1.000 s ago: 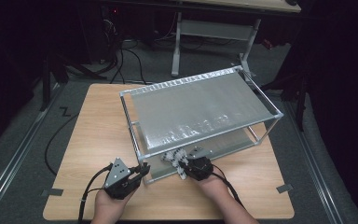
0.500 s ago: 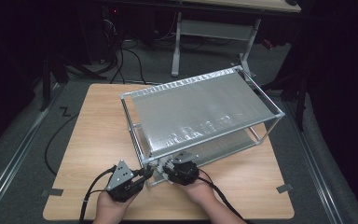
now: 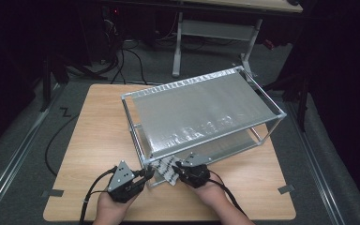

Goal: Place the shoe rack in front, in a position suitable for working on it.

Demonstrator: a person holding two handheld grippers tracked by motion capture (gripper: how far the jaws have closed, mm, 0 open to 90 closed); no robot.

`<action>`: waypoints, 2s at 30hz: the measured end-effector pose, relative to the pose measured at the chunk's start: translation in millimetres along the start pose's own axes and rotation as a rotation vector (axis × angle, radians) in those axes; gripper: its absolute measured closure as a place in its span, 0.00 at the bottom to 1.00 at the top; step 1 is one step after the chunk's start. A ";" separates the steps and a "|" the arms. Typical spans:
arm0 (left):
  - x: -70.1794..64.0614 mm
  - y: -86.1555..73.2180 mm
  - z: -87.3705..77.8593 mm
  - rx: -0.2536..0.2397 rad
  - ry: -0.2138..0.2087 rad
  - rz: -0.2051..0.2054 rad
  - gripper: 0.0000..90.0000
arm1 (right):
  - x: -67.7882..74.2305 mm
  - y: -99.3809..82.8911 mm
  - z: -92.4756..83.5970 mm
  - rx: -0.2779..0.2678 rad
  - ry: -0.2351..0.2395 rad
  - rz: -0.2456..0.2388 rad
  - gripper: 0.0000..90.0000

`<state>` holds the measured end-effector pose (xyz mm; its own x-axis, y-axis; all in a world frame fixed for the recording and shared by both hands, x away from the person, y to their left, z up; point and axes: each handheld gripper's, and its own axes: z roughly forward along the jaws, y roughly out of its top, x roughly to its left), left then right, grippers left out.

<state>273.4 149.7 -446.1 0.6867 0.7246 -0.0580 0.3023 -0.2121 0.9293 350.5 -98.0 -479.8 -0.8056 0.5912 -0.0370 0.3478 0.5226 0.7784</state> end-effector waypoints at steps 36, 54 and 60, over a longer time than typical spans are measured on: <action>6.3 -2.8 -12.1 0.017 -0.004 0.030 0.90 | 51.7 4.6 27.3 0.021 -0.050 -0.099 0.66; 9.9 -6.8 -11.5 -0.005 -0.040 0.003 0.89 | 52.4 1.9 22.4 -0.040 -0.047 -0.035 0.44; 10.3 -6.7 -11.6 -0.004 -0.043 0.012 0.89 | 57.5 2.2 25.0 -0.046 -0.017 -0.044 0.59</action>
<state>270.9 166.1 -448.7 0.7180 0.6933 -0.0619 0.2912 -0.2184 0.9314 317.0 -47.5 -495.9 -0.8114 0.5786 -0.0822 0.2895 0.5201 0.8036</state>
